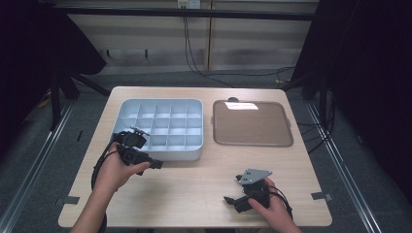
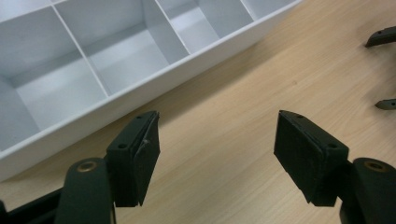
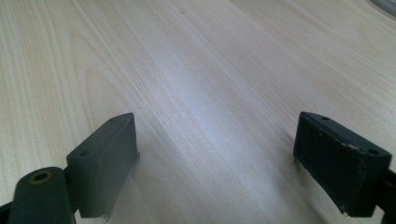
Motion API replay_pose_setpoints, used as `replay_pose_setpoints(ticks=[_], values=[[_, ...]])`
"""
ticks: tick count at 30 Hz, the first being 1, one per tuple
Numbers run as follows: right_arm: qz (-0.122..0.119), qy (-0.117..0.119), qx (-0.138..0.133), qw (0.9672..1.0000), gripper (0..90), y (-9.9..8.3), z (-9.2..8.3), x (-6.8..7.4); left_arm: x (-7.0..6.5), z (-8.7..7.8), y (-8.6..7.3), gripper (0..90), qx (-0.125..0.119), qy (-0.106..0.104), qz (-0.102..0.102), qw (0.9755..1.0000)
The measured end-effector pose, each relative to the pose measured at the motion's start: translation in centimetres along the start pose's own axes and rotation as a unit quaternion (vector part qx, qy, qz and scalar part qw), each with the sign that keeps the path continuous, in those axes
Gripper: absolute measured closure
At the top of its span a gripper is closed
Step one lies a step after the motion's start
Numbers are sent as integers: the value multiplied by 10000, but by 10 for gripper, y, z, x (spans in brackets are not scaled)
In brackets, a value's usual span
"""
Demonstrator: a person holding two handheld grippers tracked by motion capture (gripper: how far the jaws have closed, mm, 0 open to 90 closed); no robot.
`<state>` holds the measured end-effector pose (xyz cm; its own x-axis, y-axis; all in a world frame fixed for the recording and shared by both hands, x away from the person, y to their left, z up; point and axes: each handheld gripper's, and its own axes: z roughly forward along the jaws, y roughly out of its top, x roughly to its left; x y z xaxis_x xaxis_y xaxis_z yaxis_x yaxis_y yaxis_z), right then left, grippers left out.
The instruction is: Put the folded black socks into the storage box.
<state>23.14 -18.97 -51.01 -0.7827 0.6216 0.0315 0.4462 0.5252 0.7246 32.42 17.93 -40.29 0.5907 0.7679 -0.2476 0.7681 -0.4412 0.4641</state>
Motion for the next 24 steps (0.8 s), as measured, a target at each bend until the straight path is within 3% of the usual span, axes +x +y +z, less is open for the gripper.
replay_pose_setpoints(ticks=[4, 24], values=[[-2, -4, -1, 10000, 131, 0, 0, 0, -3, 3, -3, 304, 24, -93, 87, 9999], [1, 1, 2, 10000, 131, 0, 0, 0, -14, 25, -22, 298, -61, -331, 126, 9994]])
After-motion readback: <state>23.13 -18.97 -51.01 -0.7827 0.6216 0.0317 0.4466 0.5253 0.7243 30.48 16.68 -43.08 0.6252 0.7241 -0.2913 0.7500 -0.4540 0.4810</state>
